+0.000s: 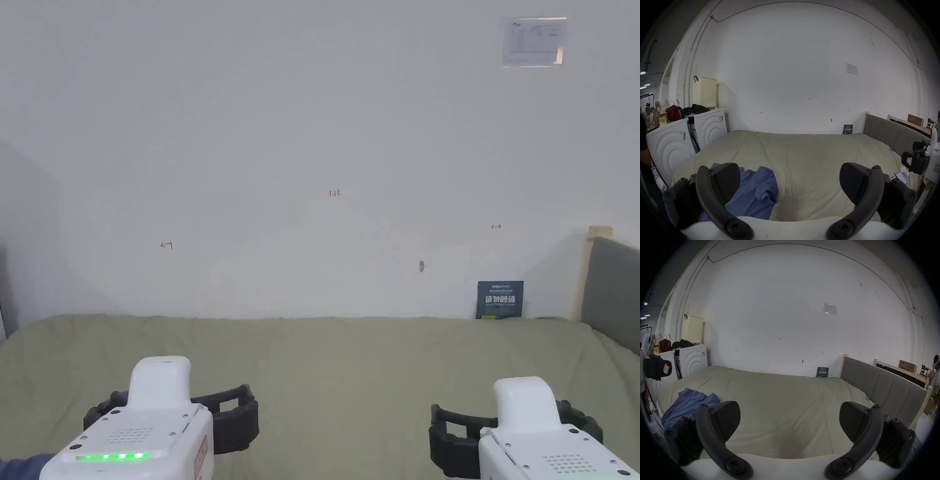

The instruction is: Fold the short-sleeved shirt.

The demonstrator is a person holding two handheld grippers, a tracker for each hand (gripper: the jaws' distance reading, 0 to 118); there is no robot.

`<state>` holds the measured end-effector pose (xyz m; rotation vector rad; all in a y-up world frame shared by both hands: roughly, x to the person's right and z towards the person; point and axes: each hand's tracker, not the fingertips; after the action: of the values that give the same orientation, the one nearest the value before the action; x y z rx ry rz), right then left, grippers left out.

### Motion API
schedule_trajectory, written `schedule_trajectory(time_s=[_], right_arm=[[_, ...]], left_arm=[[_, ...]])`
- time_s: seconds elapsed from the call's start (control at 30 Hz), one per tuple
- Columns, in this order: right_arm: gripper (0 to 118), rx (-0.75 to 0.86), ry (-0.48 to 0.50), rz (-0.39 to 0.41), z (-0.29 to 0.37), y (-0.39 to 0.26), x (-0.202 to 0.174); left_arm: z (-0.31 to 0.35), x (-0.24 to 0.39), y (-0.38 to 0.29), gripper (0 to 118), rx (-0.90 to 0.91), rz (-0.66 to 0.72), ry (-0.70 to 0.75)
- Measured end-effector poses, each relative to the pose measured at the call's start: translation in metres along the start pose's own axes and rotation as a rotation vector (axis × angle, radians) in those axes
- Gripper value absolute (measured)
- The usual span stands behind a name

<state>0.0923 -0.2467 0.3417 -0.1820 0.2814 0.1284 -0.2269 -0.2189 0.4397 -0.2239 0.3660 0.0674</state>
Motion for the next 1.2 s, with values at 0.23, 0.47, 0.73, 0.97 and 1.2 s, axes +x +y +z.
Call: schedule_trajectory(time_s=[0.23, 0.47, 0.73, 0.97, 1.2], right_arm=[[118, -0.002, 0.003, 0.003, 0.000, 0.000, -0.002], [118, -0.009, 0.001, 0.001, -0.001, -0.001, -0.002], [0, -0.024, -0.039, 0.037, 0.004, -0.006, -0.005], [0, -0.020, -0.055, 0.016, -0.001, -0.009, -0.001], [0, -0.050, -0.029, -0.005, -0.002, -0.009, -0.004]], left_arm=[[0.000, 0.000, 0.000, 118, -0.003, 0.000, 0.000], [-0.001, 0.000, -0.001, 118, -0.008, 0.002, -0.003], [-0.001, 0.006, -0.013, 0, 0.015, -0.096, 0.055], [-0.029, 0.000, -0.015, 0, -0.038, -0.016, -0.002], [0.005, -0.011, -0.019, 0, -0.040, -0.007, 0.013]])
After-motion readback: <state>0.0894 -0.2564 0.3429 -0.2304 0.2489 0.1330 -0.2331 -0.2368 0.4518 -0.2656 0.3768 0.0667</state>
